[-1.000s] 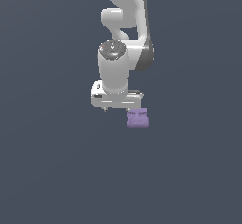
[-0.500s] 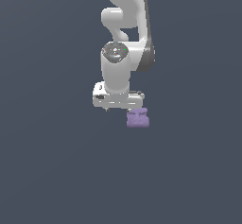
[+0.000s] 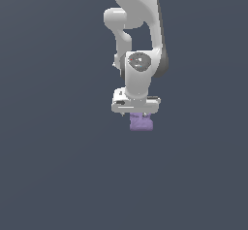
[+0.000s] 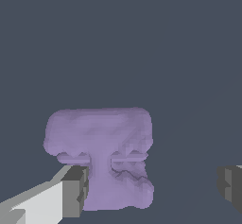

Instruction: Pick up the object and move it to a goal position.

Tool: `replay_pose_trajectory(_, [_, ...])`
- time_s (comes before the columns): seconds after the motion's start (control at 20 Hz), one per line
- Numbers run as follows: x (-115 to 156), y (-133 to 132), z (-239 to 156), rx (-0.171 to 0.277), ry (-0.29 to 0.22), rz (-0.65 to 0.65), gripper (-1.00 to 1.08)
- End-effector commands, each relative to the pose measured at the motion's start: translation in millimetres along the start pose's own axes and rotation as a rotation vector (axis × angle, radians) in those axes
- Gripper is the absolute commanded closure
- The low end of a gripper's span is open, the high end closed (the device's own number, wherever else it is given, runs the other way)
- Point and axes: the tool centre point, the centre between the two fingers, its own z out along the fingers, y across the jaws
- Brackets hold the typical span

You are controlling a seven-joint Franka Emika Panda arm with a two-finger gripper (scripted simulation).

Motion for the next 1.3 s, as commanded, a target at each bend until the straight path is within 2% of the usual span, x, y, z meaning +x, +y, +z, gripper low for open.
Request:
replay_pose_trajectory(0.0, [-7.0, -16.1, 10.3, 0.0, 0.008, -0.01, -0.92])
replay_pose_trajectory(0.4, [-20.3, -42.0, 26.6, 0.001, 0.019, -0.028, -0.92])
replay_pose_trajectory(0.75, [-20.5, -42.2, 32.1, 0.001, 0.018, -0.029, -0.92])
replay_pose_trajectory(1.25, [-21.0, -42.9, 73.2, 0.001, 0.02, -0.029, -0.92])
